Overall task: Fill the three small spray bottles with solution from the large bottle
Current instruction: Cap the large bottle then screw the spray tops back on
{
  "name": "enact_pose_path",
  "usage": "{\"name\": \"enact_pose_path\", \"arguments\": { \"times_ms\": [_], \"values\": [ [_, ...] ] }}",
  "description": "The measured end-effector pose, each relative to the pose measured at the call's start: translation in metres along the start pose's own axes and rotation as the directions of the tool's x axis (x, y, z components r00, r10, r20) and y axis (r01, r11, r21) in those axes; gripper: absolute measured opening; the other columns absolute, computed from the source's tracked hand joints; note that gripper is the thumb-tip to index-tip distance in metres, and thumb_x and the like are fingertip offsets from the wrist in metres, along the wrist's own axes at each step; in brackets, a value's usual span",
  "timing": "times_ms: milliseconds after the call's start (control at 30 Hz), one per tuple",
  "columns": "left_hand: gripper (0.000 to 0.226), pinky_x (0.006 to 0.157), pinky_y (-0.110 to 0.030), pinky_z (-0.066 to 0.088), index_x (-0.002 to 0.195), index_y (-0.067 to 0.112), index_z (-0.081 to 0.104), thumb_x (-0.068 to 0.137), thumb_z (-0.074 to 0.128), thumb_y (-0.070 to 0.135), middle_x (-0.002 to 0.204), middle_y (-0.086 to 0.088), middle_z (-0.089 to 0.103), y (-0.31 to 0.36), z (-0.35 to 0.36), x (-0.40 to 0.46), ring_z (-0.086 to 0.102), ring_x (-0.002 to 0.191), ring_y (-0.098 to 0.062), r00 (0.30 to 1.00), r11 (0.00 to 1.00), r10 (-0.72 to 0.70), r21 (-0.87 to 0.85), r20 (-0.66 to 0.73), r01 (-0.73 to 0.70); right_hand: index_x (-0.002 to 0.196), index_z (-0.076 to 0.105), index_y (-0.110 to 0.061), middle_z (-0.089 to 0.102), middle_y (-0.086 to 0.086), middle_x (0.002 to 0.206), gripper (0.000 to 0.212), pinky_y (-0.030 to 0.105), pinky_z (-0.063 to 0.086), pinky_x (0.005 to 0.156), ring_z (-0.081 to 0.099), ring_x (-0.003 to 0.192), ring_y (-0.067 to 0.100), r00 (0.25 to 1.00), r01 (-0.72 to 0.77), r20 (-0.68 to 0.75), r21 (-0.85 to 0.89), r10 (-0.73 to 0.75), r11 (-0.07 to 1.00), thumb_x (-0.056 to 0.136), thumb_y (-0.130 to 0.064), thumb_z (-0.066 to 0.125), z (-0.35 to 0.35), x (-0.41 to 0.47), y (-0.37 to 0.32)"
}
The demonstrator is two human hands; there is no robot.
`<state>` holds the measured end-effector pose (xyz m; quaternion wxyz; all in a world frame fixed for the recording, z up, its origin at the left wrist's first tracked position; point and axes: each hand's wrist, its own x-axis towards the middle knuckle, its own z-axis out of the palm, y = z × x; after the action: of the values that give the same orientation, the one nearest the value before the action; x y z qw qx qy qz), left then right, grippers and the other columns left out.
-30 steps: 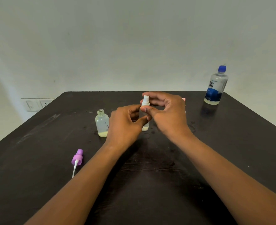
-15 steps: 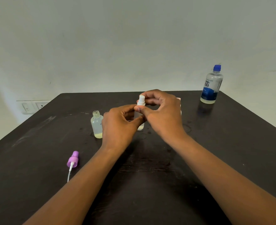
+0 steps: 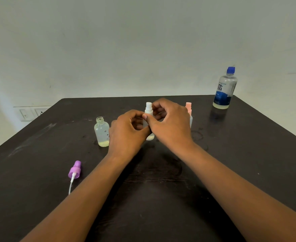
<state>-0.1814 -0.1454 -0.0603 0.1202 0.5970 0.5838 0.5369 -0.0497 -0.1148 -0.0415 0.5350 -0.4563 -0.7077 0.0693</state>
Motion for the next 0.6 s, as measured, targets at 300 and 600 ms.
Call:
{"name": "enact_pose_path", "arguments": {
  "times_ms": [300,600],
  "values": [
    [0.045,0.096,-0.035,0.062,0.133,0.03,0.066,0.092,0.081,0.021,0.118,0.017,0.074,-0.002,0.002,0.001,0.072,0.103,0.003,0.987,1.0,0.023,-0.012,0.161,-0.022,0.103,0.076,-0.02,0.074,-0.009,0.087,0.014,0.029,0.058,0.075,0.068,0.081,0.007,0.999,-0.044,0.031,-0.033,0.045,0.998,0.089,-0.018,0.076,0.006,0.001,0.015],
    [0.042,0.094,-0.031,0.061,0.131,0.036,0.067,0.093,0.075,0.017,0.12,0.02,0.072,0.0,0.002,0.0,0.07,0.096,0.008,0.987,0.999,0.007,-0.035,0.163,-0.001,0.12,0.071,-0.018,0.076,-0.006,0.102,0.029,0.034,0.062,0.086,0.07,0.094,0.009,0.996,-0.07,0.053,0.009,0.069,0.998,0.091,-0.018,0.075,0.007,0.001,0.02]
  ]
}}
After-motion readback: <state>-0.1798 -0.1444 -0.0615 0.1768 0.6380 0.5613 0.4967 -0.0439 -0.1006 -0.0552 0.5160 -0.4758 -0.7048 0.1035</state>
